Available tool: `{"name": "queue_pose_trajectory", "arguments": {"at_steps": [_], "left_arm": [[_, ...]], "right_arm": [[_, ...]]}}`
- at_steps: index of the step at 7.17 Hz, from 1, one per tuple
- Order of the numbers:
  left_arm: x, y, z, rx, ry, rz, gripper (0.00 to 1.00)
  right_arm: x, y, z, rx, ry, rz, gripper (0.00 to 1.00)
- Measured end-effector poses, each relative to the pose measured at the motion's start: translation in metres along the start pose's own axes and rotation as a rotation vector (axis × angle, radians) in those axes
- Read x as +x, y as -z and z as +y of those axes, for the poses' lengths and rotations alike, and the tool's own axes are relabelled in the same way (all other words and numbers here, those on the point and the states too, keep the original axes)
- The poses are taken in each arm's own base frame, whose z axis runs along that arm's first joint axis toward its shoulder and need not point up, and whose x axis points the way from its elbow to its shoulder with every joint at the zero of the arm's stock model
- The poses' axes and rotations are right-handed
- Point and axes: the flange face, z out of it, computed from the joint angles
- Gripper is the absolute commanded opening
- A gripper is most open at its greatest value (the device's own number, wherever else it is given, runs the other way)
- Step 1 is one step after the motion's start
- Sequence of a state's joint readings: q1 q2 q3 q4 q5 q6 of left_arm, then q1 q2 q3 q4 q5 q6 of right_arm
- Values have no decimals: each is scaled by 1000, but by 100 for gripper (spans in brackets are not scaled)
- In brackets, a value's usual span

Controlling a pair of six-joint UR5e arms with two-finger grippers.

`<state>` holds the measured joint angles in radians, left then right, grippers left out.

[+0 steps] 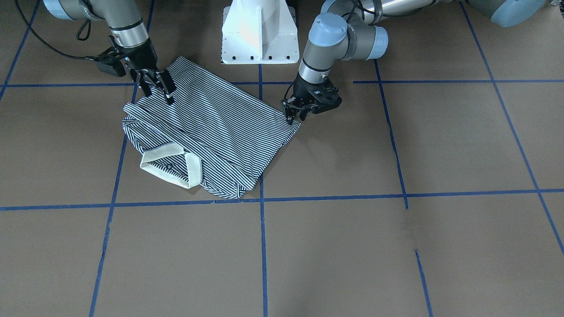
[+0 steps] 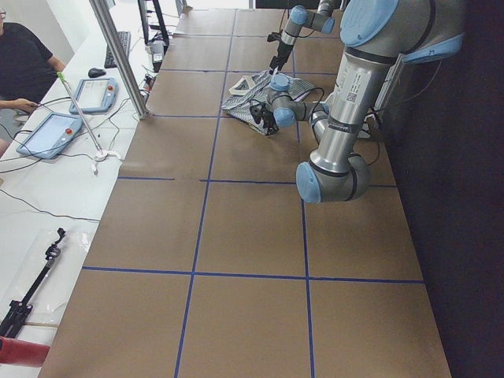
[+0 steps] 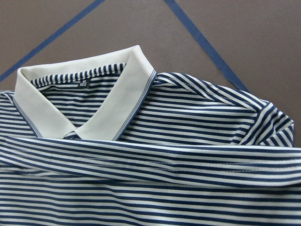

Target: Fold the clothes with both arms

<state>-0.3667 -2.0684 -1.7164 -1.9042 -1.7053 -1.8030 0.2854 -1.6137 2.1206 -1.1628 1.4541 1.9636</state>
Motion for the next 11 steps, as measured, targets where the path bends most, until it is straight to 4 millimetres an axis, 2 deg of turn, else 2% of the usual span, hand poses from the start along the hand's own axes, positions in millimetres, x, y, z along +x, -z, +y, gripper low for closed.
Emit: {"name": "queue_pose_trajectory", "arguments": {"at_steps": [2,4,6,7,8,9,11], "left_arm": [[0,-2,-1,9,-2,-6,33],[-2,-4,-2,18,0,-23,0],[-3,-3,-4,35,4,-52,0],[0,3,-10,45,7,-48,0],[3,13,-25,64,-4,-40,0],[5,24,-52,98,-46,-38,0],[4,32,-129,214,-149,-52,0]], "right_arm": [[0,-2,1,0,1,3,100],[1,-3,1,0,1,3,100],[1,-4,1,0,2,4,100],[0,-4,2,0,2,3,100],[-1,-3,2,-1,2,0,100],[-5,-2,3,-3,0,-8,100],[-19,1,7,-7,-5,-36,100]]}}
